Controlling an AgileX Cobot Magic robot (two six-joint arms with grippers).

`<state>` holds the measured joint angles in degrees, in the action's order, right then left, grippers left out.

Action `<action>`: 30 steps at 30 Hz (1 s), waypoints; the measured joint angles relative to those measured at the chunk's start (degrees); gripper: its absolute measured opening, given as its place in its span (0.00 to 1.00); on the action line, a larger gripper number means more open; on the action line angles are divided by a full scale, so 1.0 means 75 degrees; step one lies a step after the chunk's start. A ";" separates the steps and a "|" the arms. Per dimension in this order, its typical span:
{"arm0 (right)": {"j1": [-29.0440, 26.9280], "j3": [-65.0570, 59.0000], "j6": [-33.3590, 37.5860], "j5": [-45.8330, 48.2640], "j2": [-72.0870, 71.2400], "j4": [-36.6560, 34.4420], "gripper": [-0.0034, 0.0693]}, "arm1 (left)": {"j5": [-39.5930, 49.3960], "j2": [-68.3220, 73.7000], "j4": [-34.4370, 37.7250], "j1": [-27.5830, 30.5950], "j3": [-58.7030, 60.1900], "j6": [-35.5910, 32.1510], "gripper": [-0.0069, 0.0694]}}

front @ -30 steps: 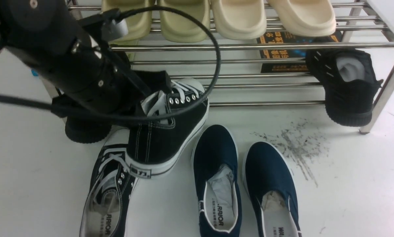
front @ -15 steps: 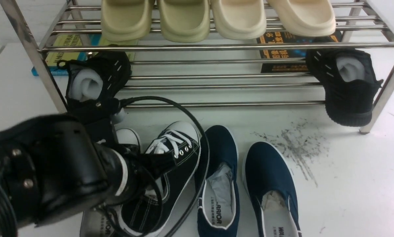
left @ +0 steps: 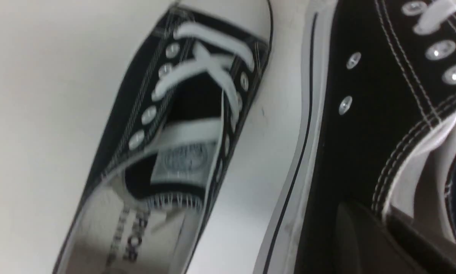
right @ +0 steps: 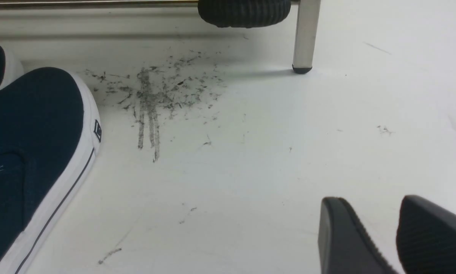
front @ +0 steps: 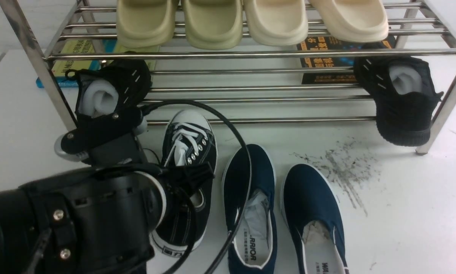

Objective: Take the shoes off the shelf with your hand on the white table.
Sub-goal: 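Set the held shoe down on the floor in front of the rack with the left gripper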

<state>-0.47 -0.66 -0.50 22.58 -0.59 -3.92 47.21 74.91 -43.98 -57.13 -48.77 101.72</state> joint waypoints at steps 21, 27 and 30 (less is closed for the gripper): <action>0.0000 0.0000 0.0000 0.0000 0.0000 0.0000 0.38 | 0.0059 0.0868 0.1325 -0.0037 0.0008 -0.0860 0.13; 0.0000 0.0000 0.0000 0.0000 0.0000 0.0000 0.38 | -0.0181 0.0868 0.1573 -0.0037 0.0000 -0.1144 0.25; 0.0000 0.0000 0.0000 0.0000 0.0000 0.0000 0.38 | -0.0384 0.0853 0.1734 -0.0037 -0.0065 -0.1301 0.34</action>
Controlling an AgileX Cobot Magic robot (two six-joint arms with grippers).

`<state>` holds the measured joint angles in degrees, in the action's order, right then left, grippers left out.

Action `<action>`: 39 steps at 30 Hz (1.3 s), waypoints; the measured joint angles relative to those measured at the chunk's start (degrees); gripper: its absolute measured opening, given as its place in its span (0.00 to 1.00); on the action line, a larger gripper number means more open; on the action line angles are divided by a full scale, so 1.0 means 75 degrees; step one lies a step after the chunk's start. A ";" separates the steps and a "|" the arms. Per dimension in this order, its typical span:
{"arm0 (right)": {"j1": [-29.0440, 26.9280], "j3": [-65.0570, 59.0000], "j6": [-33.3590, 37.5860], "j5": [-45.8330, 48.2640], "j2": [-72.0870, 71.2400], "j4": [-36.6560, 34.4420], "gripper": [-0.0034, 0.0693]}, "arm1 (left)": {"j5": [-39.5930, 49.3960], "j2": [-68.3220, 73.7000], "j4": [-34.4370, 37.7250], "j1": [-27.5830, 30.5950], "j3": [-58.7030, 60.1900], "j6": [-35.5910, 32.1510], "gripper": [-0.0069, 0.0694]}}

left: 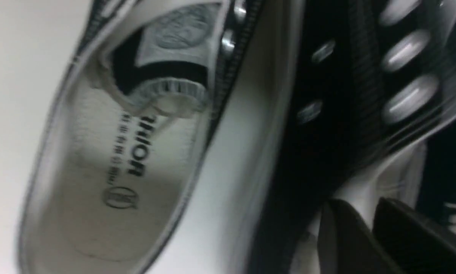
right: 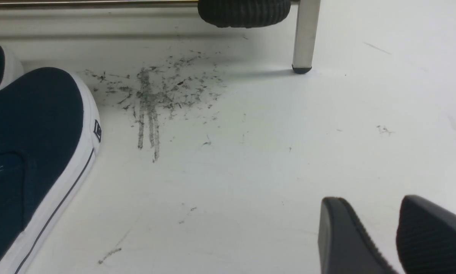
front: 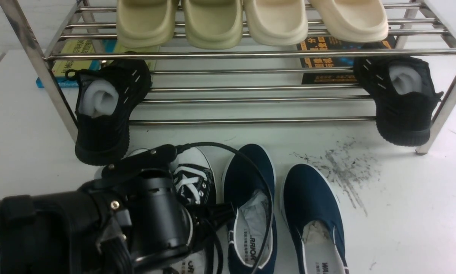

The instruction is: Take the shoes off the shelf with your hand on the white table.

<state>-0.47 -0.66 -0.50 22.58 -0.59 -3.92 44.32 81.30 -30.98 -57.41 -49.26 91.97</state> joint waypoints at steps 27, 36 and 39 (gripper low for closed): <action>0.0000 0.0000 0.0000 0.0000 0.0000 0.0000 0.38 | 0.3505 -0.5589 0.1881 0.0000 -0.0363 -0.5824 0.09; 0.0000 0.0000 0.0000 0.0000 0.0000 0.0000 0.38 | -0.0246 -0.7782 0.1094 0.0000 0.2958 -0.3877 0.09; 0.0000 0.0000 0.0000 0.0000 0.0000 0.0000 0.38 | -0.1095 -0.7900 0.0986 0.0000 0.3515 -0.3348 0.09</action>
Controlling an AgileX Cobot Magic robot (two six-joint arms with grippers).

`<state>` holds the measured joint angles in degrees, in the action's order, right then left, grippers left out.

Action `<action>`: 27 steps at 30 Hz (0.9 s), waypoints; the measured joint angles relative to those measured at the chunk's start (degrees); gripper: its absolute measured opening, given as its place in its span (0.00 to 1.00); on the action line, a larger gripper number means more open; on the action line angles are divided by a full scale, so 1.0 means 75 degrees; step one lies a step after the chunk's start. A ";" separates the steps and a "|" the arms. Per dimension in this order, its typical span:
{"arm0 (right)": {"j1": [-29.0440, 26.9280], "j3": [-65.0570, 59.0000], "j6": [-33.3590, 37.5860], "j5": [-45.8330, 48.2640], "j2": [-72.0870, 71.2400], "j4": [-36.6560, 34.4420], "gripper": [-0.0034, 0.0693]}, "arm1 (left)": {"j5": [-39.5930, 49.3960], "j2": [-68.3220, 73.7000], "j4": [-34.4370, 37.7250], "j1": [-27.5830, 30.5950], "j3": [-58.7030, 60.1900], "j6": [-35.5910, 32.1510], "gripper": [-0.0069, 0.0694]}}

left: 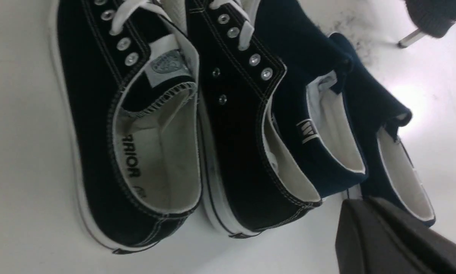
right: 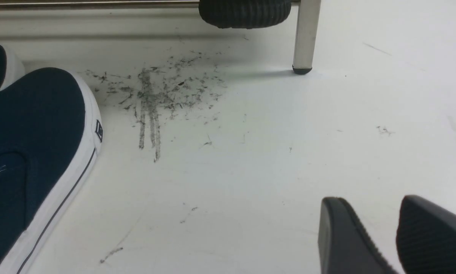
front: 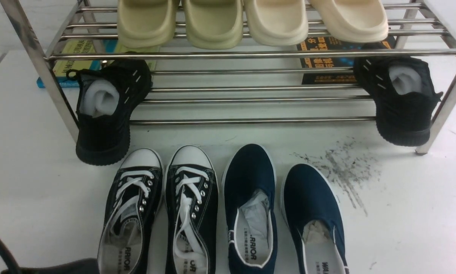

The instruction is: Take the shoes off the shelf with your hand on the white table.

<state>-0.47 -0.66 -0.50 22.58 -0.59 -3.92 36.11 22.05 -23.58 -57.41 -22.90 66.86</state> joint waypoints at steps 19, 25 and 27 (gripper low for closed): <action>0.0000 0.0000 0.0000 0.0000 0.0000 0.0000 0.38 | 0.0090 -0.0065 -0.0218 0.0079 0.0876 0.0278 0.12; 0.0000 0.0000 0.0000 0.0000 0.0000 0.0000 0.38 | -0.0275 -0.0655 0.0208 0.1070 0.1480 -0.0040 0.12; 0.0000 0.0000 0.0000 0.0000 0.0000 0.0000 0.38 | -0.0476 -0.1193 0.0627 0.2008 0.1802 -0.0900 0.12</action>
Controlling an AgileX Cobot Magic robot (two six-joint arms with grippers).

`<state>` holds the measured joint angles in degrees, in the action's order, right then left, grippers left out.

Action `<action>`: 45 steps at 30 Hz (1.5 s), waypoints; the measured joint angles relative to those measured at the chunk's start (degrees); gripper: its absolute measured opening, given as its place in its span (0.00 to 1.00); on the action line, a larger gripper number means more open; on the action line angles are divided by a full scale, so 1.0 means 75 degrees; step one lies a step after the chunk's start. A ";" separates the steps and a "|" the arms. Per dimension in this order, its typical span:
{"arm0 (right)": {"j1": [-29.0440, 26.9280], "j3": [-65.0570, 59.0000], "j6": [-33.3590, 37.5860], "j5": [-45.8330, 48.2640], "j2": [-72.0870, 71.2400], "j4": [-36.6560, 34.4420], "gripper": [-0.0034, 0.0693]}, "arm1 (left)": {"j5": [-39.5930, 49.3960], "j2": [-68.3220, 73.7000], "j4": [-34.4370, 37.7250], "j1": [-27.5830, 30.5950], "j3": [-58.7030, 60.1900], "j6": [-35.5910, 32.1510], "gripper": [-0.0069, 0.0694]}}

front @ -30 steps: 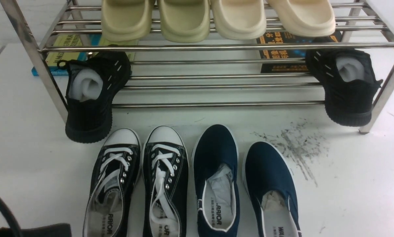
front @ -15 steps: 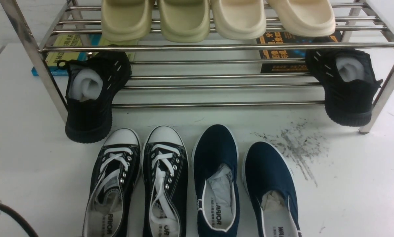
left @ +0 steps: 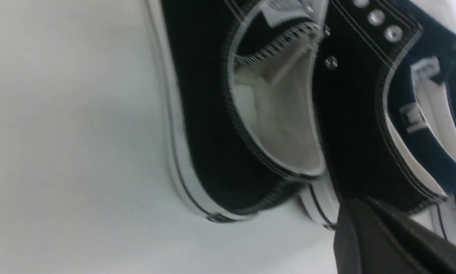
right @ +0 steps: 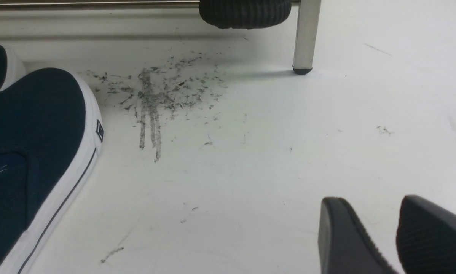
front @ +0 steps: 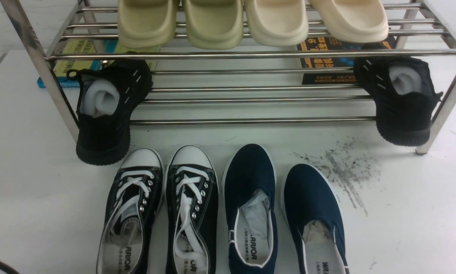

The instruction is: Take the shoes off the shelf with your hand on the white table.

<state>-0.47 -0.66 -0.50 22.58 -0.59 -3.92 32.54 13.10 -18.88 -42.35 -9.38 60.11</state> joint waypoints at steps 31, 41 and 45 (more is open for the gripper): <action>0.0000 0.0000 0.0000 0.0000 0.0000 0.0000 0.38 | -0.0676 -0.1836 0.2202 0.5451 0.1195 -0.5474 0.15; 0.0000 0.0000 0.0000 0.0000 0.0000 0.0000 0.38 | -0.0651 -0.1836 0.1683 0.5451 0.1195 -0.4843 0.16; 0.0000 0.0000 0.0000 0.0000 0.0000 0.0000 0.38 | -0.0651 -0.1836 0.1675 0.5451 0.1211 -0.4843 0.16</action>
<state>-0.47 -0.66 -0.50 22.58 -0.59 -3.92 27.66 -0.67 -6.31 -1.47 -0.30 23.79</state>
